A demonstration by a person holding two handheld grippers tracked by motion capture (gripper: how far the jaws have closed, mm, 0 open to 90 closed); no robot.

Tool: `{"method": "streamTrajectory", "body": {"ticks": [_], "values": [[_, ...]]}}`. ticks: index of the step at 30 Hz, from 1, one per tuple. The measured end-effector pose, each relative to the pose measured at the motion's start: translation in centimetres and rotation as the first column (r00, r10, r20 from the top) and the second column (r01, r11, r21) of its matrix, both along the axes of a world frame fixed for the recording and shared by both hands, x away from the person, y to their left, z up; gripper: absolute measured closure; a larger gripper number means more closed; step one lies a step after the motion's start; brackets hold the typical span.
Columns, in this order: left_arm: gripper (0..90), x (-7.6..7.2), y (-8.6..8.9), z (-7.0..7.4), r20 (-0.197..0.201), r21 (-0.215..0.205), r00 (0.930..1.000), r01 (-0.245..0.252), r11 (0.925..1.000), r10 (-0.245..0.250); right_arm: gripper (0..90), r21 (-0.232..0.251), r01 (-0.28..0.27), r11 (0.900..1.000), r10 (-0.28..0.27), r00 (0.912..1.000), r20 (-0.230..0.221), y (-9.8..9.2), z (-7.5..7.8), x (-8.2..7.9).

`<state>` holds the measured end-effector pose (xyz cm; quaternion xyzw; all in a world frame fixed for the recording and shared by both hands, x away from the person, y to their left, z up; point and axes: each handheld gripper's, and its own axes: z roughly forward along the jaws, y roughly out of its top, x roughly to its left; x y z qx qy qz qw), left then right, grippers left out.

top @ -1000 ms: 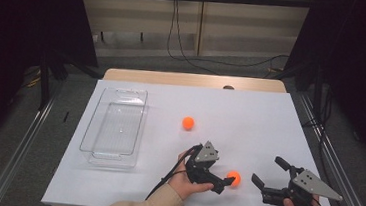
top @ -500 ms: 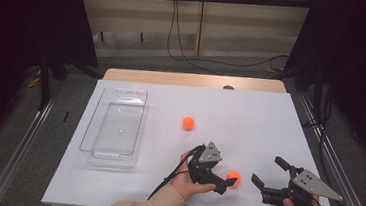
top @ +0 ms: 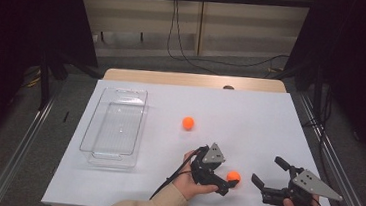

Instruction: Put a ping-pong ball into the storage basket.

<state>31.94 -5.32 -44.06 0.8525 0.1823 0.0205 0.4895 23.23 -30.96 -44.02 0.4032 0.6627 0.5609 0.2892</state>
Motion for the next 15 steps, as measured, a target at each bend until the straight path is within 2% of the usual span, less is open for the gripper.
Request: {"method": "streamTrajectory", "body": {"ticks": [15], "values": [[8.4, 0.00, -0.61, -0.36, -0.026, 0.039, 0.9993, 0.028, 0.9988, -0.027, 1.1, 0.002, 0.002, 1.000, -0.002, 1.0000, 0.001, -0.04, 0.02, -0.02]]}}
